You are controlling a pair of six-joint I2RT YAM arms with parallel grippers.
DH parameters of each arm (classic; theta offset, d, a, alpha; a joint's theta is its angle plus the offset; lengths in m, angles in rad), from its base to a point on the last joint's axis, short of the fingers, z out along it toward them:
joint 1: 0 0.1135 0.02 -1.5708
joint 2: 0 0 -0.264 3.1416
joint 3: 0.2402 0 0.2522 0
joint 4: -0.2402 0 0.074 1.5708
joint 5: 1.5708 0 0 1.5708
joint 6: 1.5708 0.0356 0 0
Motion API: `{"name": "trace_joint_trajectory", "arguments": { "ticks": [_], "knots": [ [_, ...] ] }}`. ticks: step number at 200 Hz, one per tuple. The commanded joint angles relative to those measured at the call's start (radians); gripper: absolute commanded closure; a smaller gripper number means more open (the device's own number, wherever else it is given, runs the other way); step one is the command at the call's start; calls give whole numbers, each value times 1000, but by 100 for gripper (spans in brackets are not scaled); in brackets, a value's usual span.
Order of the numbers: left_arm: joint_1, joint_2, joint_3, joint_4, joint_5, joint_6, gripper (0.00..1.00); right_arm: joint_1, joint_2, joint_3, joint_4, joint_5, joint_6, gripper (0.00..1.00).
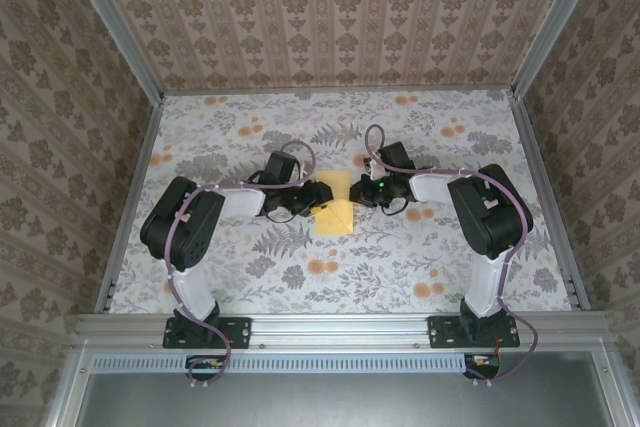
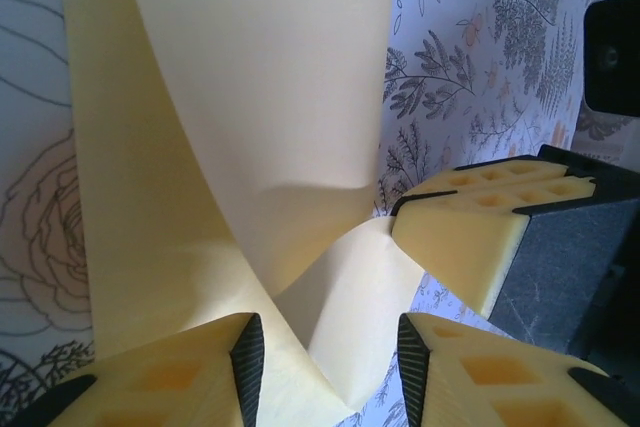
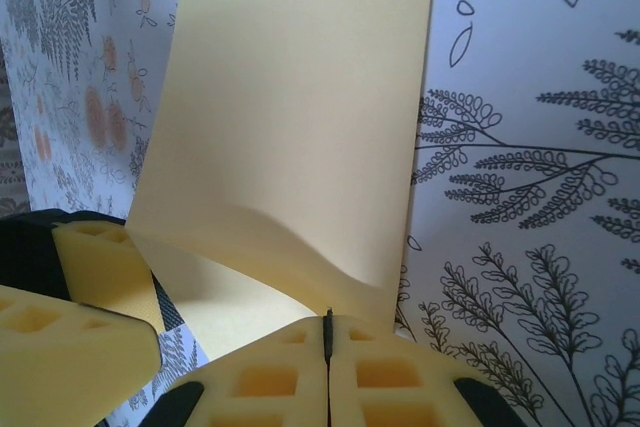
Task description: Fold a paper plane with a square sheet of paper (pick it up from the middle)
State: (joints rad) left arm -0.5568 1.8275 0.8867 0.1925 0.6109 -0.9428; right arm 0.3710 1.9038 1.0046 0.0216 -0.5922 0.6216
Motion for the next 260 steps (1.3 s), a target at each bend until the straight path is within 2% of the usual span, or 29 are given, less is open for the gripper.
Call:
{"name": "trace_joint_trajectory", "arguments": {
  "ticks": [1, 20, 56, 72, 99, 124, 142, 175, 206, 237, 260],
  "knots": [
    [-3, 31, 33, 15, 22, 13, 60, -7, -31, -13, 18, -27, 9, 93],
    [-3, 45, 45, 18, 26, 22, 63, -10, -32, -13, 17, -30, 11, 92],
    [-3, 67, 65, 17, 21, 60, 74, -26, -90, -50, 55, -34, 47, 75],
    [-3, 76, 76, 15, 15, 81, 81, -35, -149, -71, 40, 16, 52, 68],
    [-2, 67, 92, -19, -5, 125, 90, -46, -261, -89, -52, 135, 25, 50],
    [1, 4, 125, -157, -55, 217, 94, -56, -383, -127, -109, 264, 11, 36],
    [-2, -79, 171, -339, -123, 315, 94, -67, -467, -155, -139, 340, 8, 29],
    [-24, -215, 335, -778, -378, 505, 94, -102, -594, -204, -158, 401, 17, 22],
    [-66, -267, 484, -1069, -677, 593, 94, -123, -657, -228, -167, 382, 2, 19],
    [-176, -191, 641, -1305, -1119, 614, 93, -128, -715, -254, -189, 447, 4, 17],
    [-237, -69, 717, -1406, -1334, 606, 93, -132, -733, -259, -216, 491, 7, 16]
  ]
}}
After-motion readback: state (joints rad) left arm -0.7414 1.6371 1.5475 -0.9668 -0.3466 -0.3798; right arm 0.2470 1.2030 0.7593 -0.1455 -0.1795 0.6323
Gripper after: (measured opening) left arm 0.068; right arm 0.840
